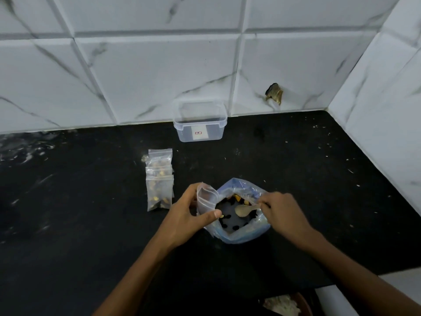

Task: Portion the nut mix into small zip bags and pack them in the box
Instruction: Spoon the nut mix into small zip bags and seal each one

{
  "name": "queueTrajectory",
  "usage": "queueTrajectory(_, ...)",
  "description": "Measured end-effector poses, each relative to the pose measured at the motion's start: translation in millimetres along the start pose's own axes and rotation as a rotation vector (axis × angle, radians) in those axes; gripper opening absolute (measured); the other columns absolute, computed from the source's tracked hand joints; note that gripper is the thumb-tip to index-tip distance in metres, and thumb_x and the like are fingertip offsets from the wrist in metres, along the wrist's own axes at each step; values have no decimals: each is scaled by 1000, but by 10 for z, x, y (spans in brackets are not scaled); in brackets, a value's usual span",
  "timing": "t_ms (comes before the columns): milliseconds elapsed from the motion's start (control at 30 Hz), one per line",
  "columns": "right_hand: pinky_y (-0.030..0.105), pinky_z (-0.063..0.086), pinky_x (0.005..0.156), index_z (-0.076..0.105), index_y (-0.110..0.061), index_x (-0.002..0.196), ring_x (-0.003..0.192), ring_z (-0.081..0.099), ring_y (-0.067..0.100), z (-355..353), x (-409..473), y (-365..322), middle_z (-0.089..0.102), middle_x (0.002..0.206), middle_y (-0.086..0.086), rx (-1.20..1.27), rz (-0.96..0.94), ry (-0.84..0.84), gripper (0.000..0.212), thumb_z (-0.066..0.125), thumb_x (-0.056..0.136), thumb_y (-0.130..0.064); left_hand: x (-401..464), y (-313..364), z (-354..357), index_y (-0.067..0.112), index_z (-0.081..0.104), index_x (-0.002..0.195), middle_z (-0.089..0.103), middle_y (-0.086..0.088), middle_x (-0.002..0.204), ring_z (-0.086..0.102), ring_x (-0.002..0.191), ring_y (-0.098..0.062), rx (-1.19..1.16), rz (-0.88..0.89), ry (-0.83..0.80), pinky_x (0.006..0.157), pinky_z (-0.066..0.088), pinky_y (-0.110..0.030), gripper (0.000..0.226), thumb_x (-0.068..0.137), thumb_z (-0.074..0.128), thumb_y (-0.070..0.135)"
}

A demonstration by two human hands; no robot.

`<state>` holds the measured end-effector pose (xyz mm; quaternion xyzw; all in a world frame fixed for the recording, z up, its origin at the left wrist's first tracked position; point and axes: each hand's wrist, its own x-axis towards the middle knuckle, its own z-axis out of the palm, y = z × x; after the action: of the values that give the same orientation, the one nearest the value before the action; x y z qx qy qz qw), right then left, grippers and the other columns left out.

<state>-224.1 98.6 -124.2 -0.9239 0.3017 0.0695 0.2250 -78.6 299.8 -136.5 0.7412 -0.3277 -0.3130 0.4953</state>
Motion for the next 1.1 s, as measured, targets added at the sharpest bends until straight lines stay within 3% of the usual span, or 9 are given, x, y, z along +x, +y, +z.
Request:
queueTrajectory(100, 26, 54, 78, 68, -20, 100, 79, 62, 6, 185, 59, -90, 66, 90, -3, 58, -9, -5, 19, 50, 96, -16, -6, -25, 28, 47, 51, 120, 62, 24, 116, 61, 110, -1, 5, 3, -17, 93, 53, -32, 50, 80, 79, 37)
queueTrajectory(200, 28, 53, 81, 69, -18, 98, 80, 61, 5, 358, 102, -269, 66, 89, -4, 109, -30, -41, 21, 48, 96, -15, 11, -43, 62, 42, 52, 120, 64, 21, 115, 62, 109, -2, 15, 16, -21, 93, 52, -33, 47, 82, 78, 31)
queueTrajectory(300, 25, 55, 72, 69, -16, 91, 71, 61, 4, 495, 139, -381, 65, 81, -5, 242, -31, -63, 19, 51, 96, -13, 3, -37, 82, 38, 53, 121, 64, 22, 113, 62, 107, -1, 12, 16, -26, 86, 51, -23, 48, 82, 79, 29)
queueTrajectory(433, 19, 51, 62, 67, -18, 96, 63, 59, 5, 478, 273, -344, 65, 80, -1, 403, 75, -153, 18, 50, 97, -14, -16, -24, 76, 39, 52, 121, 62, 28, 111, 61, 107, 5, 24, -3, -28, 80, 49, -12, 49, 81, 79, 29)
queueTrajectory(600, 17, 46, 50, 66, -16, 102, 60, 60, 6, 416, 359, -301, 66, 83, 3, 508, 181, -218, 18, 49, 98, -15, -29, -21, 71, 42, 51, 119, 60, 32, 111, 60, 106, 8, 52, -24, -10, 84, 51, -19, 50, 80, 79, 31)
queueTrajectory(867, 21, 46, 50, 67, -10, 96, 58, 58, 11, -33, 232, -94, 68, 87, 11, 725, 319, -214, 15, 52, 96, -11, 5, -41, 38, 47, 50, 119, 61, 28, 113, 59, 108, 8, 57, -44, 3, 92, 55, -30, 52, 78, 80, 36)
queueTrajectory(1100, 19, 44, 48, 70, -12, 96, 54, 57, 6, -526, 31, -42, 69, 82, 7, 800, 276, -165, 18, 52, 96, -11, -1, 53, 68, 55, 46, 112, 60, 25, 113, 58, 103, 10, 125, -17, 69, 90, 55, -29, 53, 76, 81, 39)
